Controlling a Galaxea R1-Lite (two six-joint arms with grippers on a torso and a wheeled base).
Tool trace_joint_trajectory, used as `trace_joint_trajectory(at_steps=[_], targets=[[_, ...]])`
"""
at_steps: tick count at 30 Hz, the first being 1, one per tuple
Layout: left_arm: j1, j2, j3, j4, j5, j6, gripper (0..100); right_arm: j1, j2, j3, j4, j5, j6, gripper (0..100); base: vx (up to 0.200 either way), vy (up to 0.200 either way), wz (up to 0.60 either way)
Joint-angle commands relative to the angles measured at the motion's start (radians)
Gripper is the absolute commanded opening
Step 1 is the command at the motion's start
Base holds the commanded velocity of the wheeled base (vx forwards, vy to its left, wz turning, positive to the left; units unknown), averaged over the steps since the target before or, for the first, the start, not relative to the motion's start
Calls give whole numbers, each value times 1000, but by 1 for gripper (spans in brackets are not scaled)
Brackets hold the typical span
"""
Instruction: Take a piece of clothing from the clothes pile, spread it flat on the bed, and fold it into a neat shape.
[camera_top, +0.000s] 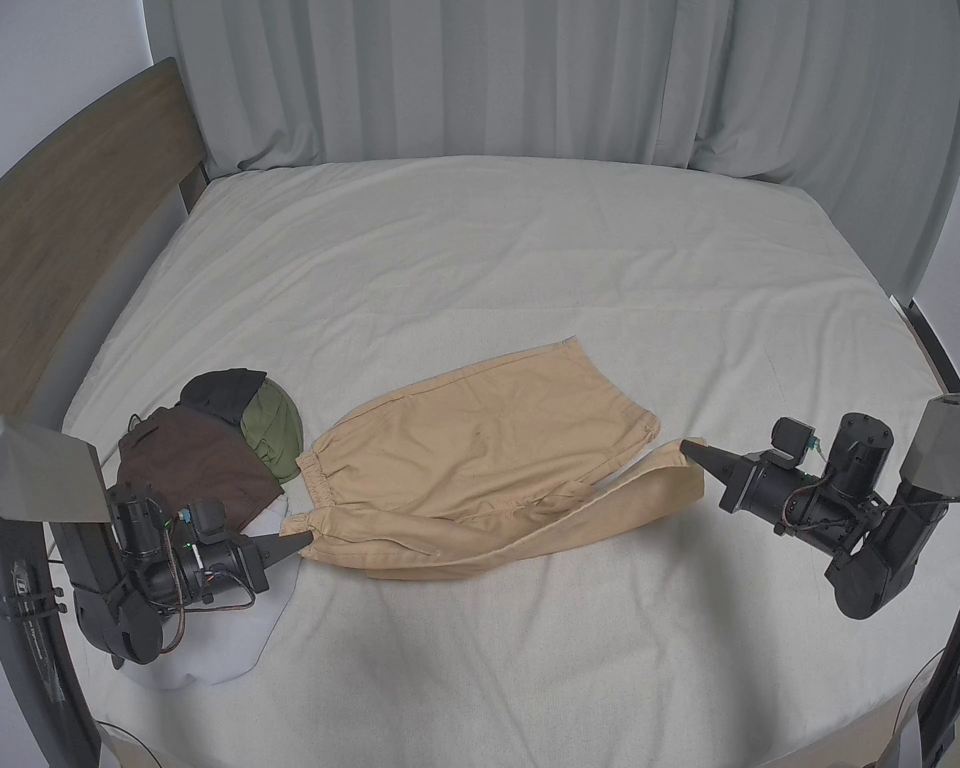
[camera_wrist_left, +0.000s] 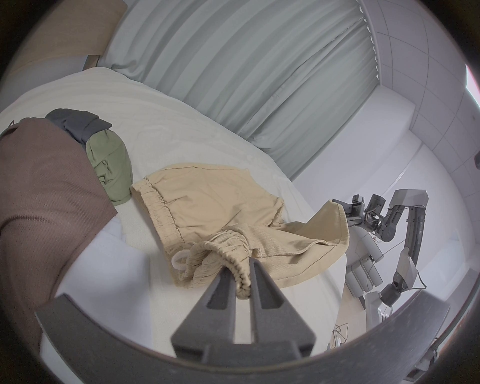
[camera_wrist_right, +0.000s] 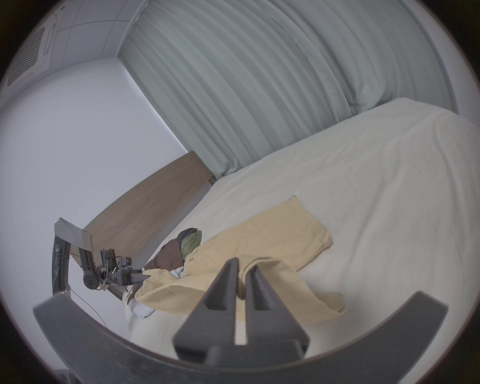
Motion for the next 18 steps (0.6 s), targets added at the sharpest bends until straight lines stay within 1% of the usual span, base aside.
trace_joint_trajectory(at_steps=[1,8,12,18], targets=[[0,-10,-16,-2,11,-15,0,-2,8,-36,1,1,2,0,0,0,0],[0,-15,-29,-1,30,-25,0,-1,34,-105,4,1,0,0,0,0,0],[0,-18,-38,-1,30,-29,0,-1,34,-141,51,2,0,0,0,0,0],[3,-18,-45,-1,31,-29,0,7,34,-207,76,2,0,0,0,0,0]])
